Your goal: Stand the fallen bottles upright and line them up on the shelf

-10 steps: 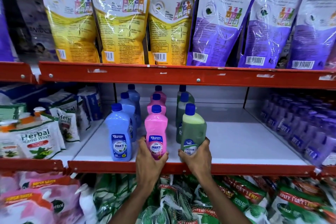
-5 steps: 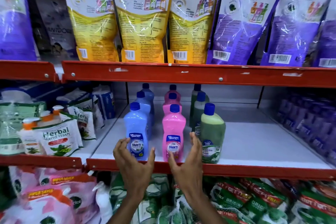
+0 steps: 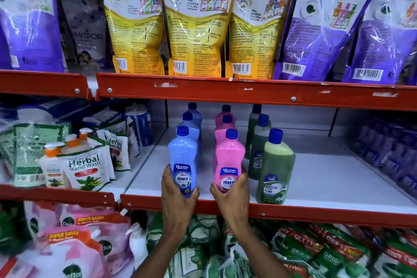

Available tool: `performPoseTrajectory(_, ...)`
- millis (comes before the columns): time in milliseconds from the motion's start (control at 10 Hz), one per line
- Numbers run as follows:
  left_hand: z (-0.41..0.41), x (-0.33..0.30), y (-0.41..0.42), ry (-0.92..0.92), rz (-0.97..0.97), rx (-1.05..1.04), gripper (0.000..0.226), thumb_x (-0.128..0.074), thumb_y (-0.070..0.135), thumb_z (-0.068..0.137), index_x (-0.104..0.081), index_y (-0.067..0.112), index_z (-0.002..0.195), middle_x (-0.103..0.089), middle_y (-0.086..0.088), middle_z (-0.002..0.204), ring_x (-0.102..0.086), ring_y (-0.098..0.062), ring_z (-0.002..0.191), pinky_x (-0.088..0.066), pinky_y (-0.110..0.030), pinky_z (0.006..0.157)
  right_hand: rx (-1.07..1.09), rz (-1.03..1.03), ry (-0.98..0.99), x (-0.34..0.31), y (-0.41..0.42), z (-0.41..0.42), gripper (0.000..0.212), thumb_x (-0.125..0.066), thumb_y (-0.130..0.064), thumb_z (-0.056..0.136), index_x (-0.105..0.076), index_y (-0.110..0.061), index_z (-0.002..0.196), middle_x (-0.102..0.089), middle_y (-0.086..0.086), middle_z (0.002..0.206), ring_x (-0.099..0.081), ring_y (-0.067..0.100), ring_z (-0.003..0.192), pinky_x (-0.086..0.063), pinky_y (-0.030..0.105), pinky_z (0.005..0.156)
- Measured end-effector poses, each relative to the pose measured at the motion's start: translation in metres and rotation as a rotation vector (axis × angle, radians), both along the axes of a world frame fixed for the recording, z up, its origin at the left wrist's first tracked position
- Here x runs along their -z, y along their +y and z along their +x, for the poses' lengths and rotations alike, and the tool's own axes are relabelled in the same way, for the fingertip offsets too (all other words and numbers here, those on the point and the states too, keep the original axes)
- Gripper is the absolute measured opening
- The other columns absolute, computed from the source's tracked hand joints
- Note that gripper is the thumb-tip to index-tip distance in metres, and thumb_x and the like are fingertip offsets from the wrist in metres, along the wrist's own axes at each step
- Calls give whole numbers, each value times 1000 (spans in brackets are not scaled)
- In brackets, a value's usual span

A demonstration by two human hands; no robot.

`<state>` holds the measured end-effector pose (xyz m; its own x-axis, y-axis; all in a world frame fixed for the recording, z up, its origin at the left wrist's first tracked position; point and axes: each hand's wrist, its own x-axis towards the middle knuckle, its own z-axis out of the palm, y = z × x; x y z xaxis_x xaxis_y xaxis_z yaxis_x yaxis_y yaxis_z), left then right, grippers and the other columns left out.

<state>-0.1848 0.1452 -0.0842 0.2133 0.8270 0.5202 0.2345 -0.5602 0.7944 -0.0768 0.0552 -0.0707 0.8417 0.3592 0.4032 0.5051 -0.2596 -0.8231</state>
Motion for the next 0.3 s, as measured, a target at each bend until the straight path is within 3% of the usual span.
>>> performPoseTrajectory(100, -3, -3, -4, 27, -26, 19, 102, -87, 24, 71, -23, 19, 149, -46, -16, 145, -54, -32, 130, -52, -36, 101, -49, -32, 35, -5, -5, 0, 79, -85, -36, 67, -38, -6, 123, -59, 7, 99, -65, 22, 81, -57, 31, 62)
performPoseTrajectory(200, -7, -6, -12, 66, 102, -71, 111, -86, 41, 70, -18, 12, 153, -31, -19, 158, -34, -36, 146, -41, -52, 115, -83, -1, 21, -12, -19, -3, 95, -82, -45, 69, -28, -11, 138, -56, 17, 128, -65, 27, 107, -62, 43, 82)
performPoseTrajectory(300, -8, -34, -27, 41, 422, -118, 103, -74, 54, 76, -20, 14, 154, -25, -14, 164, -22, -31, 154, -31, -55, 121, 18, 73, -279, -37, -42, -8, 101, -70, -55, 77, -11, -25, 152, -37, 8, 153, -47, 14, 129, -54, 39, 100)
